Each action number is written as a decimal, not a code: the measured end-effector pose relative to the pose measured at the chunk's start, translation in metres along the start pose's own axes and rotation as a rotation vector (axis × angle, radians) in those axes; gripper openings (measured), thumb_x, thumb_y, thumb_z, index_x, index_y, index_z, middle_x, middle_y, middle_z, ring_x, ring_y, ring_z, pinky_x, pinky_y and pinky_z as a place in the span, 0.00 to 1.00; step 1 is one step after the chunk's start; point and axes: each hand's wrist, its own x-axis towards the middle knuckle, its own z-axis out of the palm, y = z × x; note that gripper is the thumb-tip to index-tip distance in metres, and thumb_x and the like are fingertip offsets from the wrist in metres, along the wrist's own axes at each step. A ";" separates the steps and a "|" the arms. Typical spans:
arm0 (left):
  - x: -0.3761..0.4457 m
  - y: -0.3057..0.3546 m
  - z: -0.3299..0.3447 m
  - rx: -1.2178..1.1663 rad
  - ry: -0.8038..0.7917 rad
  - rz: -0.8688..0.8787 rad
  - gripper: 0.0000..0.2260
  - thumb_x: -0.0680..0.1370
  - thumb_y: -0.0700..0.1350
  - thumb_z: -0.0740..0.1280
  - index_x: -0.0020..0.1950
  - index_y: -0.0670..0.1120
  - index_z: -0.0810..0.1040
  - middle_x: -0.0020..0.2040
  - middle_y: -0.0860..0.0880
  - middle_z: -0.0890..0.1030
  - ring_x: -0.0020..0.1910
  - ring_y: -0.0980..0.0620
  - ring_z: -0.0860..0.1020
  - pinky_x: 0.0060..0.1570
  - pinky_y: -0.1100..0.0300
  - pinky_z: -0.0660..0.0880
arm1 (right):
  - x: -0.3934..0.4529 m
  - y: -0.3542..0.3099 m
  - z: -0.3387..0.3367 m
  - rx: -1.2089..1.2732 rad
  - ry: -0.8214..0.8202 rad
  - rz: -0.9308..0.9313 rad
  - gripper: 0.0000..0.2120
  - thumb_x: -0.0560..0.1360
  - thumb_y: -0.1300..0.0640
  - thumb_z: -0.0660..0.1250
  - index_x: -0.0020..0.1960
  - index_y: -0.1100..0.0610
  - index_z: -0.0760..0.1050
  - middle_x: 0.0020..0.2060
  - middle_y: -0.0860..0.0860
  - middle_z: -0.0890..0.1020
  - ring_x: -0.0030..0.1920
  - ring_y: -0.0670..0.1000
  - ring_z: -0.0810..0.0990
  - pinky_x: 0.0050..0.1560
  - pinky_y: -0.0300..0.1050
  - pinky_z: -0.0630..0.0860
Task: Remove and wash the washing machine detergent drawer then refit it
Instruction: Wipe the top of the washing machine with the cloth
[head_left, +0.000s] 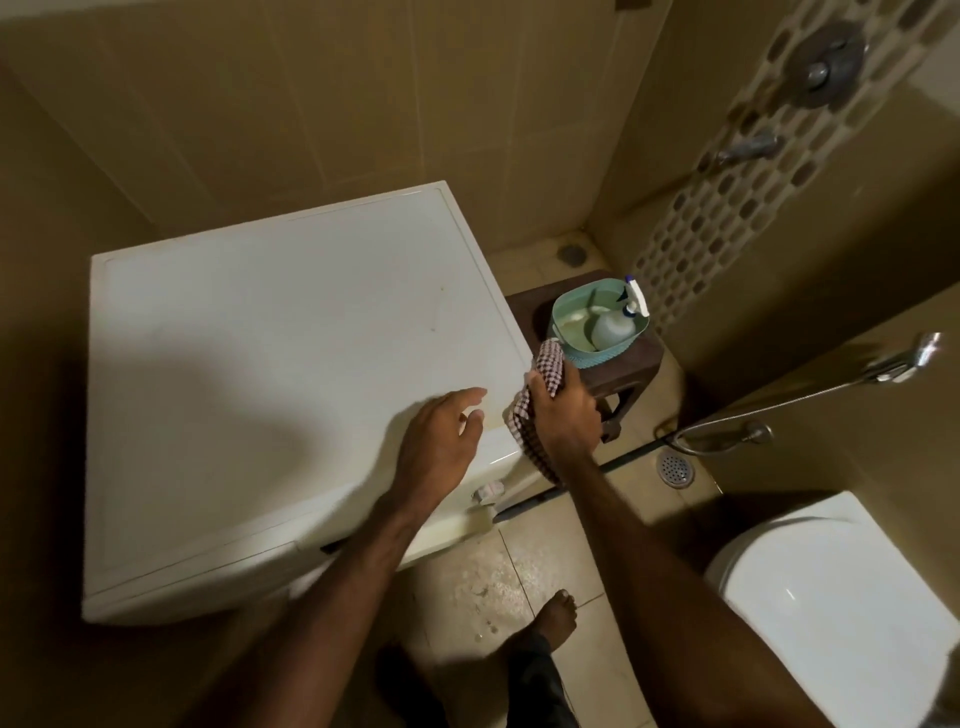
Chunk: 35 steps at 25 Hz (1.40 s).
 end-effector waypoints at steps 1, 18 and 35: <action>0.008 0.008 0.009 -0.024 0.007 -0.012 0.14 0.83 0.45 0.67 0.68 0.52 0.82 0.63 0.54 0.85 0.55 0.55 0.83 0.61 0.57 0.79 | 0.002 0.005 -0.010 0.059 0.011 0.002 0.34 0.80 0.38 0.66 0.81 0.49 0.63 0.73 0.53 0.77 0.70 0.58 0.77 0.69 0.60 0.74; 0.134 0.112 0.189 -0.684 -0.147 -0.545 0.04 0.82 0.45 0.71 0.51 0.54 0.83 0.54 0.49 0.87 0.44 0.55 0.86 0.33 0.61 0.81 | 0.142 0.064 -0.127 0.392 -0.318 -0.077 0.23 0.76 0.65 0.73 0.70 0.57 0.77 0.57 0.46 0.80 0.58 0.42 0.79 0.65 0.51 0.79; 0.342 0.032 0.293 -0.267 -0.201 -0.578 0.22 0.83 0.33 0.65 0.77 0.43 0.73 0.70 0.41 0.79 0.67 0.42 0.79 0.65 0.51 0.78 | 0.341 0.098 -0.004 -0.013 -0.449 0.040 0.17 0.88 0.58 0.55 0.74 0.61 0.70 0.64 0.61 0.81 0.62 0.60 0.80 0.62 0.52 0.77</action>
